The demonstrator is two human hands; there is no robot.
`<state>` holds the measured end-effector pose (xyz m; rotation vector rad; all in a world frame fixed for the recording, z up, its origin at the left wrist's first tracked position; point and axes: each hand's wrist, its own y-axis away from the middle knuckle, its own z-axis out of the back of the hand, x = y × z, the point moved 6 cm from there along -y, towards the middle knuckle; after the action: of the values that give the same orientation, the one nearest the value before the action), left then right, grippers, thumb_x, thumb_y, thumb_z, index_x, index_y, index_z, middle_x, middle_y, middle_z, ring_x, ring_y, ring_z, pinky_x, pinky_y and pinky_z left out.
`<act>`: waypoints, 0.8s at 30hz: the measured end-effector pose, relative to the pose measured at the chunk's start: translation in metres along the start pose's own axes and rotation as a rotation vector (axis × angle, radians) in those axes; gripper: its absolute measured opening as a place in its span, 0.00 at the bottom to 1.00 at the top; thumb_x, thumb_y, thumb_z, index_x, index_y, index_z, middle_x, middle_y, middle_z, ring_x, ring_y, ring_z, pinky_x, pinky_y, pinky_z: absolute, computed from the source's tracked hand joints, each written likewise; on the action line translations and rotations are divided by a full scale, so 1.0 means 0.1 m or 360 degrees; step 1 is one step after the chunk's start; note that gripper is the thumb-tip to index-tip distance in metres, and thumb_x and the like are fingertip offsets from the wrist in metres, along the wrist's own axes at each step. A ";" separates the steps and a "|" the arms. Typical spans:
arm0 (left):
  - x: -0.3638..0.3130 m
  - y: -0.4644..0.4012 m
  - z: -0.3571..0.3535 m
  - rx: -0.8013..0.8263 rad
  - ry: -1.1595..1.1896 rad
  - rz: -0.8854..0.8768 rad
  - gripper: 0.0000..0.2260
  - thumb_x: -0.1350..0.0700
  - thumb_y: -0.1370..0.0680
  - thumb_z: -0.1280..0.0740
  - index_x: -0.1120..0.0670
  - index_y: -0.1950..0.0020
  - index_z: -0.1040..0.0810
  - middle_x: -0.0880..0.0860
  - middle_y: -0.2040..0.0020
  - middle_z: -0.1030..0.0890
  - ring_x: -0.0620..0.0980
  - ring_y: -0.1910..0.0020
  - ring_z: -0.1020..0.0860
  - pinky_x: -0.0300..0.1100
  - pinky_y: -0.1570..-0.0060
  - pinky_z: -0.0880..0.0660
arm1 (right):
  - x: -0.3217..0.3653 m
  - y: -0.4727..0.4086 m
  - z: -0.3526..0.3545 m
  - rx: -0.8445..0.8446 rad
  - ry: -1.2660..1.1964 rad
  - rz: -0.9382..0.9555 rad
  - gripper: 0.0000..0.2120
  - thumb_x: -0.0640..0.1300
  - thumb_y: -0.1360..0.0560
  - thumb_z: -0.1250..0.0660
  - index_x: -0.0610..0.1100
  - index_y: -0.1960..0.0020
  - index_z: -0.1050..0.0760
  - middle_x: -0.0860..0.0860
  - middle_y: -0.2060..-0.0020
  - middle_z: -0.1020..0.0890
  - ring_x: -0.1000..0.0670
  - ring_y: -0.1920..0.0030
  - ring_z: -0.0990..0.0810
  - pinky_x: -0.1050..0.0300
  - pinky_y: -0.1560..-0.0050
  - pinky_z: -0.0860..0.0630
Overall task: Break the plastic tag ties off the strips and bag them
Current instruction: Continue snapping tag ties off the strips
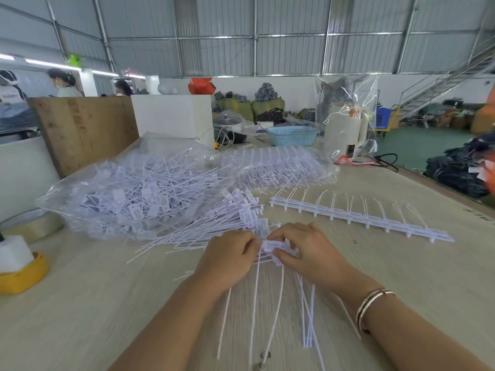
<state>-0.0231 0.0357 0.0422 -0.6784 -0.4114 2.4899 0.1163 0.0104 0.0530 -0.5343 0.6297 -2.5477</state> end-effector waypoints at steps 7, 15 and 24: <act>-0.02 -0.01 0.04 -0.0166 0.0042 -0.0001 0.13 0.48 0.21 0.40 0.54 0.58 0.23 0.46 0.68 0.27 0.47 0.66 0.28 0.43 0.58 0.38 | -0.01 -0.02 -0.06 -0.0034 -0.0289 -0.0162 0.07 0.47 0.30 0.29 0.49 0.54 0.25 0.60 0.64 0.27 0.62 0.66 0.30 0.59 0.58 0.33; -0.08 -0.02 0.05 -0.0137 0.0224 -0.0126 0.09 0.50 0.21 0.37 0.53 0.57 0.23 0.46 0.66 0.26 0.48 0.64 0.27 0.43 0.58 0.37 | -0.08 -0.02 0.02 -0.0109 -0.0098 -0.0079 0.08 0.53 0.29 0.29 0.51 0.51 0.19 0.67 0.66 0.30 0.70 0.66 0.33 0.60 0.53 0.40; -0.11 -0.02 0.06 -0.0165 0.0160 -0.0231 0.08 0.50 0.22 0.36 0.52 0.59 0.25 0.43 0.68 0.30 0.45 0.65 0.30 0.42 0.59 0.40 | -0.07 -0.01 0.03 -0.0089 0.0025 0.0028 0.06 0.53 0.25 0.35 0.56 0.52 0.20 0.61 0.61 0.20 0.66 0.65 0.34 0.60 0.56 0.44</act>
<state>-0.0176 0.0297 0.0525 -0.7827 -0.5359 2.3003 0.1237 0.0135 0.0543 -0.5258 0.7098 -2.5268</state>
